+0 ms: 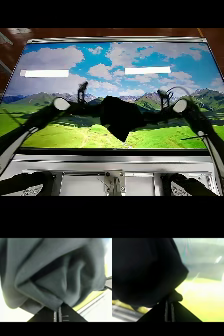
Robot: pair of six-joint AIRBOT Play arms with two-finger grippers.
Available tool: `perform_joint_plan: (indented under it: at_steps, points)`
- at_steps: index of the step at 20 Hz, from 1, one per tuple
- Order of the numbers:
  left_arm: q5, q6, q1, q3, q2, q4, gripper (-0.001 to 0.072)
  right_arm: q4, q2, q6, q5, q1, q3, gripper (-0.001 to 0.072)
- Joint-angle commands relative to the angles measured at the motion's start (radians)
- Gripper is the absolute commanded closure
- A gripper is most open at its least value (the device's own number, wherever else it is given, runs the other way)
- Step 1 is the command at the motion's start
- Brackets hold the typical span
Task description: Fold the shirts.
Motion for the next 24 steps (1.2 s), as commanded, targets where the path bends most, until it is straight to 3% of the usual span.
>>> perform_joint_plan:
  at_steps: [1, 5, 8, 11, 15, 17, 19, 22, 24]
  points:
    - [0.01, 0.053, 0.093, 0.072, 0.238, 0.042, 0.0666, -0.079, 0.175, -0.083, 0.013, -0.038, 0.192, 0.0643]
    - [0.073, 0.069, 0.183, 0.281, 0.519, 0.042, 0.0665, -0.066, 0.352, -0.083, -0.105, -0.038, 0.491, 0.0644]
    - [0.061, 0.069, 0.213, 0.374, 0.616, 0.042, 0.0666, -0.063, 0.389, -0.082, -0.082, -0.038, 0.649, 0.0644]
    - [-0.043, 0.042, 0.253, 0.388, 0.668, 0.094, 0.0666, -0.106, 0.4, -0.082, 0.058, -0.039, 0.752, 0.0644]
    - [-0.374, -0.169, 0.332, 0.387, 0.715, 0.442, 0.0666, -0.274, 0.429, -0.081, 0.304, -0.039, 0.818, 0.0643]
    - [-0.583, -0.221, 0.339, 0.38, 0.717, 0.647, 0.0666, -0.303, 0.431, -0.077, 0.463, -0.039, 0.818, 0.0643]
    - [-0.721, -0.243, 0.339, 0.327, 0.721, 0.753, 0.0666, -0.281, 0.404, -0.051, 0.65, -0.038, 0.808, 0.0643]
    - [-0.742, -0.264, 0.338, 0.163, 0.738, 0.742, 0.0665, -0.206, 0.37, 0.014, 0.77, -0.038, 0.662, 0.0643]
    - [-0.686, -0.291, 0.338, 0.034, 0.737, 0.74, 0.0666, -0.179, 0.365, 0.017, 0.69, -0.038, 0.494, 0.0643]
